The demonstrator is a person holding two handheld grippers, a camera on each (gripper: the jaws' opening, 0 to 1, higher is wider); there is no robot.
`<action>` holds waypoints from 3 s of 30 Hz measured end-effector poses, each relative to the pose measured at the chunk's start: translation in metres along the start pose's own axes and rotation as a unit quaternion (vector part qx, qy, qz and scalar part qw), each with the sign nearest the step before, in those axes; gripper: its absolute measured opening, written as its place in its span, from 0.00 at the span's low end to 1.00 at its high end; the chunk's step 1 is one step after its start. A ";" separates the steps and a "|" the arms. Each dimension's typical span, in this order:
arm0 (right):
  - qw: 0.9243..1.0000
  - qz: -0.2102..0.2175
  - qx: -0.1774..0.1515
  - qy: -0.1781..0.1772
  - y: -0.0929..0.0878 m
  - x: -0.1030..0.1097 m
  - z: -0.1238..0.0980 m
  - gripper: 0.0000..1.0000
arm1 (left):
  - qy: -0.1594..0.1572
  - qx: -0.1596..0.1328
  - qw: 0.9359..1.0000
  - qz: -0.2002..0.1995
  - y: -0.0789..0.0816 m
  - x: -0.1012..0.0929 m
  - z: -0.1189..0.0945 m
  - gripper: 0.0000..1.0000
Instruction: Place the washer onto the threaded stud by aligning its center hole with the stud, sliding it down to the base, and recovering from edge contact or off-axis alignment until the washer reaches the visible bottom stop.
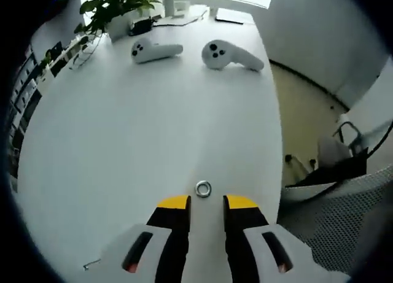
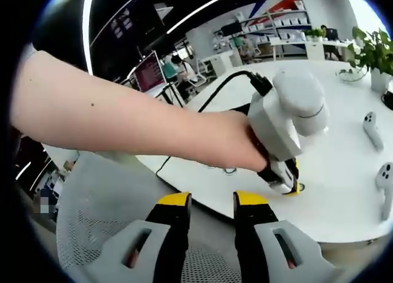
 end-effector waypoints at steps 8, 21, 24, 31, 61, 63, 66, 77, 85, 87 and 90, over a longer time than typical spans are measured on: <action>1.000 0.003 -0.004 -0.006 0.001 -0.001 0.000 0.29 | 0.002 0.007 1.000 0.015 0.003 0.007 0.008 0.18; 1.000 0.004 -0.007 -0.008 0.002 -0.001 0.000 0.29 | 0.005 0.016 0.995 0.100 0.007 0.004 0.009 0.11; 1.000 0.003 -0.005 -0.007 0.002 -0.001 0.000 0.29 | 0.003 0.021 0.996 0.087 0.006 0.004 0.008 0.10; 1.000 0.003 -0.006 -0.005 0.002 -0.001 0.000 0.29 | -0.010 0.099 0.990 0.103 -0.021 0.008 -0.006 0.10; 1.000 0.002 -0.008 -0.001 0.002 0.000 -0.001 0.29 | 0.001 0.147 0.984 0.099 -0.049 0.008 -0.014 0.09; 1.000 0.001 -0.008 0.000 0.002 0.000 0.000 0.29 | 0.007 0.143 0.985 0.091 -0.049 0.007 -0.015 0.09; 1.000 0.000 -0.007 0.001 0.002 0.000 0.000 0.29 | 0.009 0.138 0.988 0.069 -0.050 0.008 -0.017 0.09; 1.000 0.002 -0.009 0.001 0.002 0.000 0.000 0.29 | 0.054 0.086 0.995 0.022 -0.044 0.021 -0.044 0.08; 1.000 -0.001 -0.007 0.005 0.002 0.002 0.001 0.29 | 0.114 0.035 0.991 -0.056 -0.050 0.064 -0.089 0.08; 1.000 -0.003 -0.004 0.007 0.002 0.002 0.001 0.29 | 0.122 0.034 0.990 -0.059 -0.052 0.071 -0.097 0.08; 1.000 -0.003 -0.004 0.008 0.002 0.002 0.001 0.29 | 0.131 0.037 0.989 -0.061 -0.055 0.079 -0.105 0.08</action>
Point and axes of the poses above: the point that each gripper's makers call its tool centre point, and the gripper's own axes: z roughly forward along the fingers, x roughly to its left, y roughly out of its top, the point moved 8 cm from there along -z, roughly backward along the fingers, and after that the axes turned 2 degrees about x, right-handed, at the moved point
